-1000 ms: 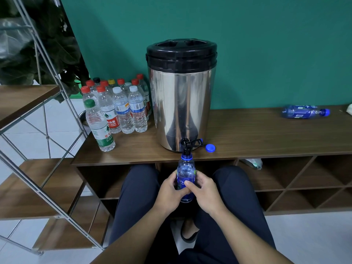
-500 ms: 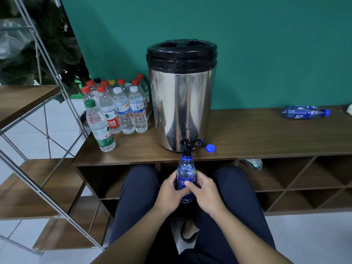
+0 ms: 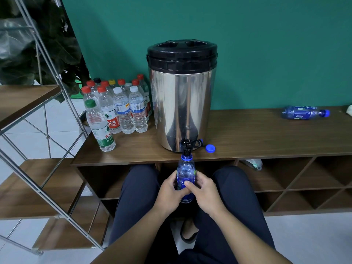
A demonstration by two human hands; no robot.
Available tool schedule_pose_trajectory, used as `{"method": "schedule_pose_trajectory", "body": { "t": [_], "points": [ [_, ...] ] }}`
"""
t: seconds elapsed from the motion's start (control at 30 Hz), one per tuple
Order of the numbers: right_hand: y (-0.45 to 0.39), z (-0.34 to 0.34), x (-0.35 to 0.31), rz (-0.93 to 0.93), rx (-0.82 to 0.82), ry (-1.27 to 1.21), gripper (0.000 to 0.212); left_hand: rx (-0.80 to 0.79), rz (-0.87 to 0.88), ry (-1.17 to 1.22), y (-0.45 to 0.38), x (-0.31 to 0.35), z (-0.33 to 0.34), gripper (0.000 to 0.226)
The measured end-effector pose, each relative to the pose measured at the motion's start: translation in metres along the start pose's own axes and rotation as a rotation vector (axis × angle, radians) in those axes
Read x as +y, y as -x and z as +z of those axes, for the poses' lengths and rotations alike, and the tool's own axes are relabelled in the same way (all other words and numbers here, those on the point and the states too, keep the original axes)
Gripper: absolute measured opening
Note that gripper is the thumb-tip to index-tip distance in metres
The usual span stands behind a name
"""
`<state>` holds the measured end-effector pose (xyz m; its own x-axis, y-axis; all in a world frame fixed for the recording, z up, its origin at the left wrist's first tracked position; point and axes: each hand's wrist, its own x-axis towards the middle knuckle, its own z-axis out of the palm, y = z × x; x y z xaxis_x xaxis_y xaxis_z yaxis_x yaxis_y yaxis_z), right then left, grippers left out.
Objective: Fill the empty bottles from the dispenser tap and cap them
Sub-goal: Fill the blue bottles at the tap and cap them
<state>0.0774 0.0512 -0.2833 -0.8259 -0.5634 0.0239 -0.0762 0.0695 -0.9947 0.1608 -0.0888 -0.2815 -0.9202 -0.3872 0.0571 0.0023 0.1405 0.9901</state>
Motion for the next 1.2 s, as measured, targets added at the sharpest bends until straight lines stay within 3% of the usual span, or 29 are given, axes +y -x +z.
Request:
{"method": "schedule_pose_trajectory", "body": {
  "t": [1.2],
  "points": [
    [-0.0014,-0.0001,0.0036,0.018,0.007,-0.009,0.040,0.003,-0.005,0.002,0.0003,-0.0007,0.0006,0.059]
  ]
}}
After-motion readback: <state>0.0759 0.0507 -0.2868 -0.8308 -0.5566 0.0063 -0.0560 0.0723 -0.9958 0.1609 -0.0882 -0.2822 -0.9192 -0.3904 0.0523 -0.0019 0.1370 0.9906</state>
